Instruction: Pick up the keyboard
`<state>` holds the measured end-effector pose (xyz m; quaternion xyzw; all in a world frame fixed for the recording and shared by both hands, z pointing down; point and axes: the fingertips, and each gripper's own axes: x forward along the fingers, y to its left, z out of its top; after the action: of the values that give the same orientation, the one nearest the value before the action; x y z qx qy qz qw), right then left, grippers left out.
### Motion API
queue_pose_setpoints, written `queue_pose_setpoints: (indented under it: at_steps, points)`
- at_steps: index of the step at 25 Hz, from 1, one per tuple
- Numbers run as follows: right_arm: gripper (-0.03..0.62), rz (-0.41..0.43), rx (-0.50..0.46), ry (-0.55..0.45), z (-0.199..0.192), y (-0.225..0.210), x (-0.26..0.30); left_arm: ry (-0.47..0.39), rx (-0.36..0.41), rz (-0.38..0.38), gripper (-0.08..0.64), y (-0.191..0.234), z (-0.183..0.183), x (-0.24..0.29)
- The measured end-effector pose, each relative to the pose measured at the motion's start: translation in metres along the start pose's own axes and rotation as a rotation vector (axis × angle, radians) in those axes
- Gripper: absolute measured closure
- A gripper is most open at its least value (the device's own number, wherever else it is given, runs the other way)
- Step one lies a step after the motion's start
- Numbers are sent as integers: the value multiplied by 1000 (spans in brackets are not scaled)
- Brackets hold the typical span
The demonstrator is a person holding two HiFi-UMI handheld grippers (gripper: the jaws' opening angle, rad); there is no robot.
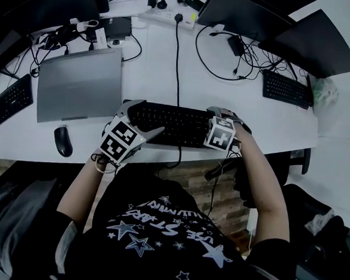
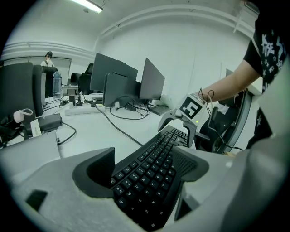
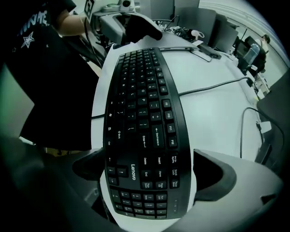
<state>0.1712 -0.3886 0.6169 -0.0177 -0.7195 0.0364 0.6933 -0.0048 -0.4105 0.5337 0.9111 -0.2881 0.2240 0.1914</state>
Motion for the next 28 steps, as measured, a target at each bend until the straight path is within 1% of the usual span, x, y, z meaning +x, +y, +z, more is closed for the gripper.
queue_pose_setpoints:
  at_steps: [4, 11, 13, 15, 18, 22, 25, 28]
  points:
    - [20, 62, -43, 48, 10, 1, 2, 3, -5, 0, 166, 5, -1, 1]
    - [18, 71, -43, 174, 10, -1, 10, 23, -23, -11, 166, 7, -11, 8]
    - [18, 65, -45, 173, 10, -1, 10, 32, -17, -13, 166, 6, -13, 11]
    - [18, 54, -44, 140, 10, -1, 9, 44, -6, -17, 166, 3, -13, 13]
    - [18, 25, -31, 124, 9, 1, 7, 61, 17, -19, 166, -1, -13, 14]
    - [18, -45, -9, 110, 9, 3, 2, 74, 55, -5, 166, -3, -10, 15]
    - [18, -113, -3, 78, 9, 5, -4, 85, 96, 13, 166, -7, -4, 17]
    - [18, -192, -6, 66, 8, 8, -11, 92, 154, 30, 166, -13, 2, 21]
